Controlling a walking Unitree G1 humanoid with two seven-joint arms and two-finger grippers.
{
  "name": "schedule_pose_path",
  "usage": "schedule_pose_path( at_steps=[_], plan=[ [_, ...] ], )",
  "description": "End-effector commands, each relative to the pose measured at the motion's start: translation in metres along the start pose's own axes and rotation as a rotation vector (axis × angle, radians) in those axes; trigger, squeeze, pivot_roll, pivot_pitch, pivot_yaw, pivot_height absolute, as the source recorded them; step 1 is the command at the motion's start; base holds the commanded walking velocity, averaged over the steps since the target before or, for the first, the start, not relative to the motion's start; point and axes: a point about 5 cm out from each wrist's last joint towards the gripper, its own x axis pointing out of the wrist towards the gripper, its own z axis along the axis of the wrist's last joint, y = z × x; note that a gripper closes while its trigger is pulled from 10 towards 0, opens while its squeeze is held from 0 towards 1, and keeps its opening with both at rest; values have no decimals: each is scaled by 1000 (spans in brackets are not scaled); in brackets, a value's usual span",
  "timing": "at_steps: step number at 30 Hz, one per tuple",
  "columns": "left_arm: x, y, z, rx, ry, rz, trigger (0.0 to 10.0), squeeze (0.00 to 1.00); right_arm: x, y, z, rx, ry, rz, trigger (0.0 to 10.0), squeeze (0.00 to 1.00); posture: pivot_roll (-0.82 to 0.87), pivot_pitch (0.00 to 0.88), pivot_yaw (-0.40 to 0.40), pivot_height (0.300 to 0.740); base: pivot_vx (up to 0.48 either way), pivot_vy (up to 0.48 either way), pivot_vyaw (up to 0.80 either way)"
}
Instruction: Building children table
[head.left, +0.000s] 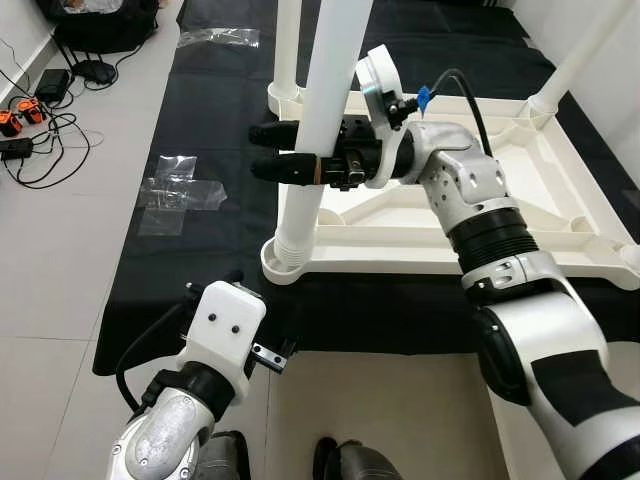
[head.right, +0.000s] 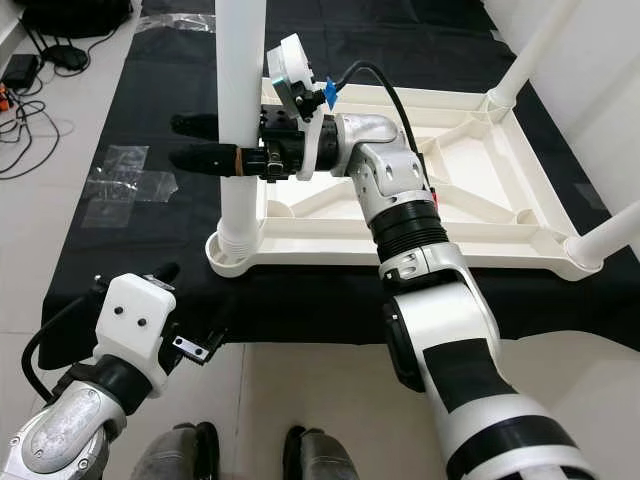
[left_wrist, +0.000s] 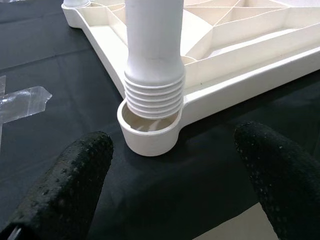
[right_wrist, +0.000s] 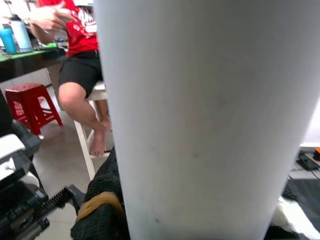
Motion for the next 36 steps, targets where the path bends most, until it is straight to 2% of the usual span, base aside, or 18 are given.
schedule_pose_path(
  at_steps=[1, 2, 4, 5, 6, 8, 9, 10, 11, 13, 14, 16, 17, 18, 20, 24, 25, 36],
  plan=[
    [-3, -2, 1, 1, 5, -18, 10000, 0, 2, 2, 4, -18, -30, 14, 10000, 0, 98, 242, -115, 740, 0, 0, 0],
    [-4, 2, 1, -64, 11, -8, 10000, 0, 5, 3, 3, -16, -40, 21, 10000, 0, 96, 241, -119, 740, 0, 0, 0],
    [-4, 2, 1, -64, 11, -8, 10000, 0, 5, 3, 3, -16, -40, 21, 10000, 0, 96, 241, -119, 740, 0, 0, 0],
    [-4, 5, 2, -112, 15, 0, 10000, 0, 7, 4, 3, -14, -45, 26, 10000, 0, 96, 241, -119, 740, 0, 0, 0],
    [-2, 51, -22, -64, 156, 252, 10000, 0, 8, 4, 3, -14, -49, 28, 10000, 0, 108, 238, -118, 740, 0, 0, 0],
    [-2, 51, -22, -64, 156, 252, 10000, 0, 8, 4, 3, -14, -49, 28, 10000, 0, 108, 238, -118, 740, 0, 0, 0],
    [-10, 90, -37, 73, 254, 402, 10000, 0, 9, 4, 3, -12, -51, 30, 10000, 0, 108, 238, -118, 740, 0, 0, 0],
    [-10, 90, -37, 73, 254, 402, 10000, 0, 9, 4, 3, -12, -51, 30, 10000, 0, 108, 238, -118, 740, 0, 0, 0],
    [-10, 103, -30, 111, 221, 371, 10000, 0, 9, 3, 3, -13, -50, 26, 10000, 0, 96, 241, -115, 740, 0, 0, 0],
    [-7, 98, -20, 89, 162, 294, 10000, 0, 8, 2, 4, -14, -48, 23, 10000, 0, 97, 241, -116, 740, 0, 0, 0],
    [-1, 79, -9, 49, 85, 183, 10000, 0, 7, 2, 4, -14, -46, 20, 10000, 0, 91, 242, -113, 740, 0, 0, 0],
    [-1, 79, -9, 49, 85, 183, 10000, 0, 7, 2, 4, -14, -46, 20, 10000, 0, 91, 242, -113, 740, 0, 0, 0],
    [3, 65, -1, 5, 35, 123, 10000, 0, 7, 2, 4, -13, -45, 19, 10000, 0, 91, 242, -113, 740, 0, 0, 0],
    [3, 65, -1, 5, 35, 123, 10000, 0, 7, 2, 4, -13, -45, 19, 10000, 0, 91, 242, -113, 740, 0, 0, 0],
    [6, 47, 5, -27, -7, 74, 10000, 0, 8, 2, 4, -11, -49, 15, 10000, 0, 85, 245, -110, 740, 0, 0, 0],
    [7, 38, 7, -54, -23, 51, 10000, 0, 9, 3, 4, -9, -49, 17, 10000, 0, 83, 247, -109, 740, 0, 0, 0],
    [6, 25, 12, -81, -42, 8, 10000, 0, 9, 4, 3, -6, -47, 18, 10000, 0, 86, 245, -112, 740, 0, 0, 0],
    [4, 8, 15, -144, -48, -65, 10000, 0, 10, 1, -9, -9, 11, -34, 10000, 0, 83, 259, -112, 740, 0, 0, 0]
  ],
)
